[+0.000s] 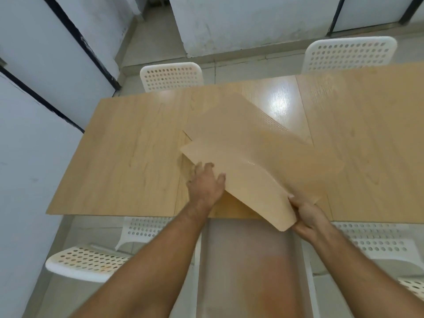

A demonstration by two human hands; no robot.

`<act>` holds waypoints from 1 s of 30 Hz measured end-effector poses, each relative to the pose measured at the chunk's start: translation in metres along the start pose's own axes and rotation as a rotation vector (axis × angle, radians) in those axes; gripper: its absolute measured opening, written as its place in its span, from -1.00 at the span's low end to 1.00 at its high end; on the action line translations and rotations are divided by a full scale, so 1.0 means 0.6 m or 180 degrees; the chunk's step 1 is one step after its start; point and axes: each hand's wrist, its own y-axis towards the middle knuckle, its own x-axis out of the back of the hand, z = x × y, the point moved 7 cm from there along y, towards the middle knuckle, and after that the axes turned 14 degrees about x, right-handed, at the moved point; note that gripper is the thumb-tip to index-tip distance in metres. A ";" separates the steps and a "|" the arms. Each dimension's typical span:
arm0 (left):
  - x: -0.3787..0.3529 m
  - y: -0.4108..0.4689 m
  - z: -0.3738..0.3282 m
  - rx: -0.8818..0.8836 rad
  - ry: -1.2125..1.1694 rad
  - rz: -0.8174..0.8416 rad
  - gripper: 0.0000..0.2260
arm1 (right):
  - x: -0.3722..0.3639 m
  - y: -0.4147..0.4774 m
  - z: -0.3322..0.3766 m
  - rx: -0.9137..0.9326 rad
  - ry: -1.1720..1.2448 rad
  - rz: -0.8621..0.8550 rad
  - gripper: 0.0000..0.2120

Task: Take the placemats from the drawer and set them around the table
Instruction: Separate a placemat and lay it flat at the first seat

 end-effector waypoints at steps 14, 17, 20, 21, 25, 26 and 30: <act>0.187 0.140 0.169 0.1434 -0.0664 0.0595 -0.41 | -0.019 -0.019 0.013 -0.0141 -0.0395 0.0961 -0.70; 0.193 0.131 0.177 0.1292 -0.1179 0.0483 -0.82 | -0.012 -0.026 0.030 0.0045 -0.0649 0.0900 -0.66; 0.181 0.115 0.155 0.1081 -0.1521 0.0428 -0.89 | -0.002 -0.049 0.062 0.0423 -0.0753 0.0670 -0.85; 0.173 0.110 0.144 0.1014 -0.1573 0.0431 -0.87 | 0.011 -0.055 0.078 0.0611 -0.0844 0.0448 -0.86; 0.131 0.067 0.066 0.0605 -0.1705 0.0530 -0.88 | 0.105 -0.094 0.148 0.1226 -0.1282 -0.0456 -0.72; 0.118 0.052 0.042 0.0509 -0.1743 0.0571 -0.81 | 0.132 -0.113 0.166 0.1308 -0.1376 -0.0614 -0.73; 0.063 -0.027 -0.047 0.0208 -0.1964 0.0770 -0.66 | 0.244 -0.185 0.243 0.1651 -0.1595 -0.0989 -0.82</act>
